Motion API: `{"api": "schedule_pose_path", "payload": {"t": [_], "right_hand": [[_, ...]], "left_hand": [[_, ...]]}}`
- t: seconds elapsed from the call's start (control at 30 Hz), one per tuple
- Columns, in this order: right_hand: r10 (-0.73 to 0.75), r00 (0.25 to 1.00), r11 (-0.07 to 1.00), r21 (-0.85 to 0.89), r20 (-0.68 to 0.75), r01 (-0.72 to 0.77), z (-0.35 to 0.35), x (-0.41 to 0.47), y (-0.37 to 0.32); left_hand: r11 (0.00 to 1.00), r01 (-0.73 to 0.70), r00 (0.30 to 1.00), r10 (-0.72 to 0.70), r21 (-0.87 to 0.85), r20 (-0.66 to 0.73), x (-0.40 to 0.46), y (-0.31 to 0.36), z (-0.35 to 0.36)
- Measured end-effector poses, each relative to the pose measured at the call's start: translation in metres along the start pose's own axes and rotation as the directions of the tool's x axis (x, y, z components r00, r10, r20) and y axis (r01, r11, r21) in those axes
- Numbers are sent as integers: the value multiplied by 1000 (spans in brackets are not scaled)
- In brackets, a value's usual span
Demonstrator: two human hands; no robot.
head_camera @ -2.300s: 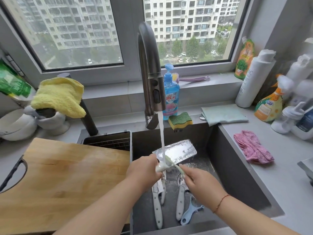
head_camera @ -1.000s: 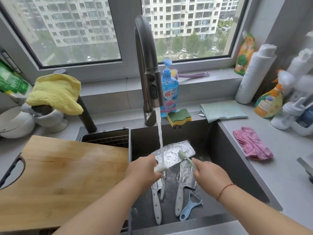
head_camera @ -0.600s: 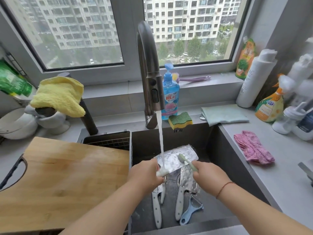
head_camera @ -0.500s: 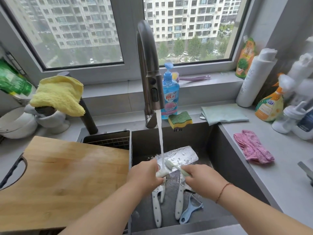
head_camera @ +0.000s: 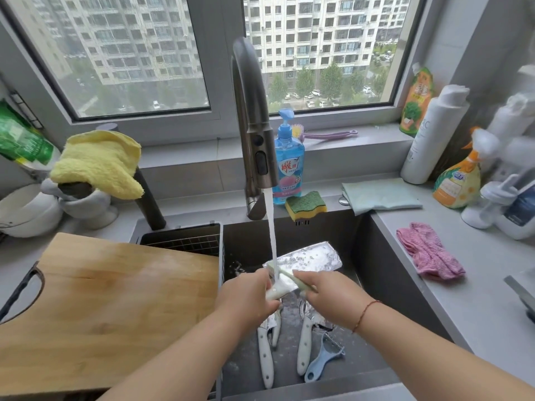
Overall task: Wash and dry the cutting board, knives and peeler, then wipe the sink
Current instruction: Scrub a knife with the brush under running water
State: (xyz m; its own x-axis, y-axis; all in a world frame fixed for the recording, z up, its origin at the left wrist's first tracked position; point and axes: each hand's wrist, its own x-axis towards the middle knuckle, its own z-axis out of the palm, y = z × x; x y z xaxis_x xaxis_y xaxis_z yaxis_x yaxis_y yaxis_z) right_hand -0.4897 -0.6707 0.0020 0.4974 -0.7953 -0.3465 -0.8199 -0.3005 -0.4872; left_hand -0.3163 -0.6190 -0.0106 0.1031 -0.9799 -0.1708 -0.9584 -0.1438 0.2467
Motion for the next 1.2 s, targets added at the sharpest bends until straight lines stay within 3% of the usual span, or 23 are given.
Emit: {"api": "schedule_pose_path", "payload": {"t": [0.1, 0.17, 0.3, 0.37, 0.5, 0.57, 0.7, 0.93, 1.13, 1.2], "right_hand": [[122, 983, 978, -151, -140, -143, -9, 10, 21], [168, 972, 971, -144, -164, -192, -10, 7, 29], [60, 998, 998, 34, -18, -60, -5, -9, 10], [67, 996, 998, 5, -56, -66, -7, -5, 13], [208, 956, 963, -130, -207, -237, -16, 7, 41], [217, 960, 971, -65, -177, -231, -15, 4, 39], [94, 994, 994, 61, -63, -91, -4, 1, 15], [271, 929, 952, -76, -253, -298, -20, 12, 52], [113, 991, 981, 165, -68, -100, -1, -7, 23], [137, 983, 988, 91, -119, -127, -6, -5, 28]], "left_hand": [[1000, -12, 1000, 12, -10, -15, -1, 0, -3], [1000, -10, 1000, 10, 5, -12, -2, 0, -4], [999, -15, 1000, 15, 42, 5, -4, 1, -3], [999, -24, 1000, 24, 47, 0, -5, 3, -3], [999, -32, 999, 33, 41, -25, -6, 5, -8], [997, -34, 999, 35, 68, -19, -5, 6, -9], [997, -32, 999, 31, 73, 6, -6, 8, -5], [999, -23, 999, 24, 38, -26, -3, 8, -7], [1000, -1, 1000, 1, 8, -17, -1, 6, -6], [1000, 2, 1000, -2, 0, -27, -1, 6, -6]]}}
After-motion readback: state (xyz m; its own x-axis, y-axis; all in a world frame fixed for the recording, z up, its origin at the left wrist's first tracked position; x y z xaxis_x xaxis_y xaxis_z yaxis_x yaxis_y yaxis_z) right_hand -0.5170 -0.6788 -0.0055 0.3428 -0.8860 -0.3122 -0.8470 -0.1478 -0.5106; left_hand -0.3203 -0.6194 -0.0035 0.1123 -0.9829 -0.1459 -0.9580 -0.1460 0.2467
